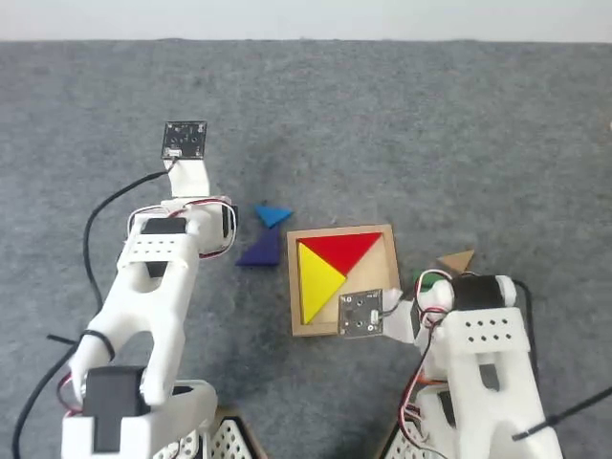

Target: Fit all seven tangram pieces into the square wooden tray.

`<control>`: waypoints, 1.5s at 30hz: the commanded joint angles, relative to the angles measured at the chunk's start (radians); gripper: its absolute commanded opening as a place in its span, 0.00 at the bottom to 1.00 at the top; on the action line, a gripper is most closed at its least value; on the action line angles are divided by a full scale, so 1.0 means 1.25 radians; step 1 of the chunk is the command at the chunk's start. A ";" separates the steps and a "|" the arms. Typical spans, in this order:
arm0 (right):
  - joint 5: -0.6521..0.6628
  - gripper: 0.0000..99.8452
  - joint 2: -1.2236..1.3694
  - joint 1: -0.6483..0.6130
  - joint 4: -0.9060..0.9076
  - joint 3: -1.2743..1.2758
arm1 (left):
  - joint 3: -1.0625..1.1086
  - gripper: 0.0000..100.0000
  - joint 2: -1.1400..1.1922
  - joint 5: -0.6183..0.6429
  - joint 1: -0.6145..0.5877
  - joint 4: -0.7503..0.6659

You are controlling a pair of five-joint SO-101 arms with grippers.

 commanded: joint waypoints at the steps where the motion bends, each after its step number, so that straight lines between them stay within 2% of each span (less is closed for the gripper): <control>1: 0.017 0.07 0.008 0.008 -0.058 0.059 | -0.003 0.16 -0.034 -0.015 0.004 -0.017; 4: 0.017 0.07 0.007 0.069 -0.136 0.114 | -0.003 0.16 -0.034 -0.015 0.004 -0.017; 13: 0.021 0.07 0.004 0.344 -0.317 0.178 | -0.002 0.16 -0.034 -0.015 0.005 -0.017; 21: 0.015 0.07 0.007 0.473 -0.452 0.178 | -0.002 0.16 -0.034 -0.014 0.005 -0.017; 25: -0.053 0.07 0.007 0.551 -0.554 0.178 | -0.002 0.16 -0.034 -0.014 0.005 -0.017; 29: -0.096 0.07 0.007 0.573 -0.595 0.180 | -0.002 0.16 -0.034 -0.014 0.005 -0.017; 32: -0.164 0.07 -0.001 0.570 -0.578 0.177 | -0.002 0.16 -0.034 -0.015 0.005 -0.017; 34: -0.155 0.07 -0.002 0.557 -0.493 0.157 | -0.002 0.16 -0.034 -0.015 0.005 -0.017; 40: 0.052 0.07 -0.002 0.526 -0.193 0.026 | -0.002 0.16 -0.034 -0.015 0.005 -0.017; 43: 0.180 0.07 -0.002 0.530 -0.131 0.020 | -0.002 0.16 -0.034 -0.015 0.005 -0.017; 45: 0.211 0.07 -0.002 0.531 -0.128 0.021 | -0.002 0.16 -0.034 -0.015 0.005 -0.017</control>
